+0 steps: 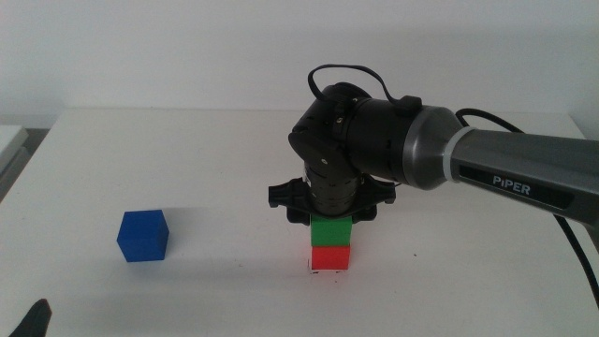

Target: Stack red cubes first, then green, then blue cubes in a specific spot.

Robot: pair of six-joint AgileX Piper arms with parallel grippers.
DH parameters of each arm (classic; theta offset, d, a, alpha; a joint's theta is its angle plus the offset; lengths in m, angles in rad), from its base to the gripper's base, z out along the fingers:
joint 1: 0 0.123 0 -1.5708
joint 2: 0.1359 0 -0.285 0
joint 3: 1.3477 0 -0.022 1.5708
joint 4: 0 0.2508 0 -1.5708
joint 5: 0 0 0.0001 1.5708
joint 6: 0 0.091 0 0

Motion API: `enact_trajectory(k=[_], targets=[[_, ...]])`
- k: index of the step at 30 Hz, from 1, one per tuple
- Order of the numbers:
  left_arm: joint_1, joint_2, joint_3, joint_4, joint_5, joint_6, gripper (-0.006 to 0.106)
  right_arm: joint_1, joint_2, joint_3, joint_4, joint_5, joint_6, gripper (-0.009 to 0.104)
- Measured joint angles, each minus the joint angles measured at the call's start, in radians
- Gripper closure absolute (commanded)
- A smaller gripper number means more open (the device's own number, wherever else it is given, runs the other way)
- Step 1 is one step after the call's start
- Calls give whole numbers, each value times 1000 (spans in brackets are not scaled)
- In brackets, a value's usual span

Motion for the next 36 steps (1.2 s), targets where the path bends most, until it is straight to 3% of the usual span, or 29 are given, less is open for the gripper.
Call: enact_trajectory(k=[7, 11, 17, 27, 36], targets=[[0, 0, 0, 0, 0, 0, 7, 0, 0, 0, -8, 7, -8, 7], [0, 0, 0, 0, 0, 0, 7, 9, -65, 0, -8, 89, -62, 7], [0, 0, 0, 0, 0, 0, 7, 18, -380, 31, -27, 167, -158, 7], [0, 0, 0, 0, 0, 0, 7, 18, -963, 410, 8, 137, -447, 7], [0, 0, 0, 0, 0, 0, 7, 19, -1347, 554, 139, 94, -633, 7]])
